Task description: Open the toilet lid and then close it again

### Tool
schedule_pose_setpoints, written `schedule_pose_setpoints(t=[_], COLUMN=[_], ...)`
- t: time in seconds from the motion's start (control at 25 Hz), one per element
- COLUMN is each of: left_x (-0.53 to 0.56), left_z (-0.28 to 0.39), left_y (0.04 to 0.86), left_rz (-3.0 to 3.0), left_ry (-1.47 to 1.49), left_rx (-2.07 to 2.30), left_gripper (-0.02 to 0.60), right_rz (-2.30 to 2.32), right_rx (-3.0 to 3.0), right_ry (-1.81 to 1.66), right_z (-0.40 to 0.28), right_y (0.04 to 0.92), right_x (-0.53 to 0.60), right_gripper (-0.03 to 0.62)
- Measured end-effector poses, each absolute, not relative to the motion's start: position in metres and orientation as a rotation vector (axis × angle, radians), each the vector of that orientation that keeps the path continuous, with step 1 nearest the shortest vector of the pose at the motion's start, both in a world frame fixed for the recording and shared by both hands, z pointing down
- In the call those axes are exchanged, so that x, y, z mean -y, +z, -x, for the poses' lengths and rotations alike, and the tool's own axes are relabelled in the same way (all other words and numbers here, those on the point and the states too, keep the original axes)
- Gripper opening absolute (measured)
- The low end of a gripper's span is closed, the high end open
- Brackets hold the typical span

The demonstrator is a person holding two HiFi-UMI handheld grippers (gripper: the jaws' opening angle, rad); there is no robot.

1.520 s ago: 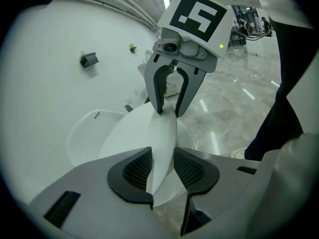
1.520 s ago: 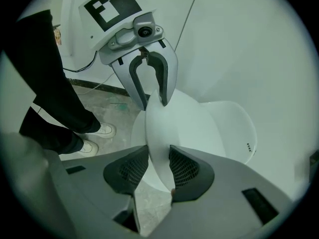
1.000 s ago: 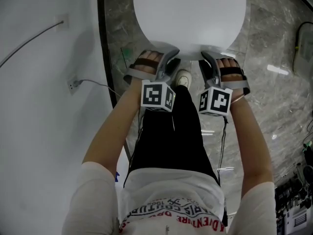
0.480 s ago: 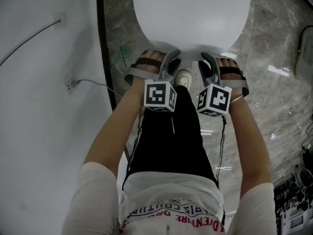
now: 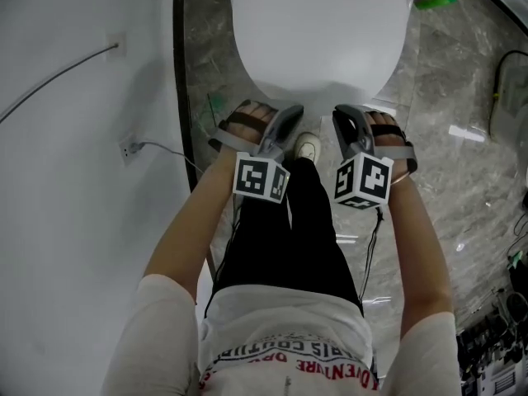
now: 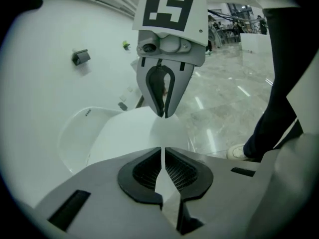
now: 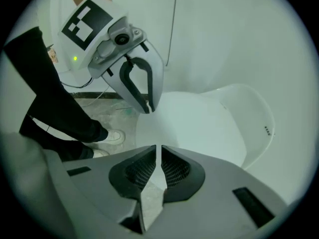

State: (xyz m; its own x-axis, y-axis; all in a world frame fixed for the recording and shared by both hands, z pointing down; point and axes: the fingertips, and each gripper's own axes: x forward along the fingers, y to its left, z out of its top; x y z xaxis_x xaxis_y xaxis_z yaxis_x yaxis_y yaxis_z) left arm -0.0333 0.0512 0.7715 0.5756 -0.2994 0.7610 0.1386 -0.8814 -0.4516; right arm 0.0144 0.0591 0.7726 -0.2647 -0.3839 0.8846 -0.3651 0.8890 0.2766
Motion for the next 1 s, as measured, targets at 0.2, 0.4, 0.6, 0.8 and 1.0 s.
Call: schedule_pose_setpoints(t=[0.2, 0.4, 0.6, 0.8, 1.0], left_x=[-0.028, -0.001, 0.008, 0.021, 0.018], left_z=[0.026, 0.017, 0.021, 0.034, 0.035], left_y=[0.716, 0.644, 0.543, 0.427, 0.330], left_rz=[2.359, 2.277, 2.334, 2.574, 2.632], left_ry=[-1.218, -1.174, -1.080, -0.884, -0.714], left_rx=[-0.255, -0.293, -0.455, -0.776, -0.916], left_gripper=[0.009, 0.008, 0.008, 0.008, 0.007], right_rz=[-0.704, -0.844, -1.001, -1.226, -1.302], right_rx=[1.889, 1.870, 1.875, 1.985, 2.005], right_ry=[-0.071, -0.180, -0.157, -0.067, -0.119], right_z=[-0.027, -0.042, -0.045, -0.031, -0.031], right_y=[0.704, 0.624, 0.530, 0.427, 0.346], right_x=[-0.038, -0.013, -0.015, -0.016, -0.024], right_gripper=[0.023, 0.015, 0.015, 0.015, 0.015])
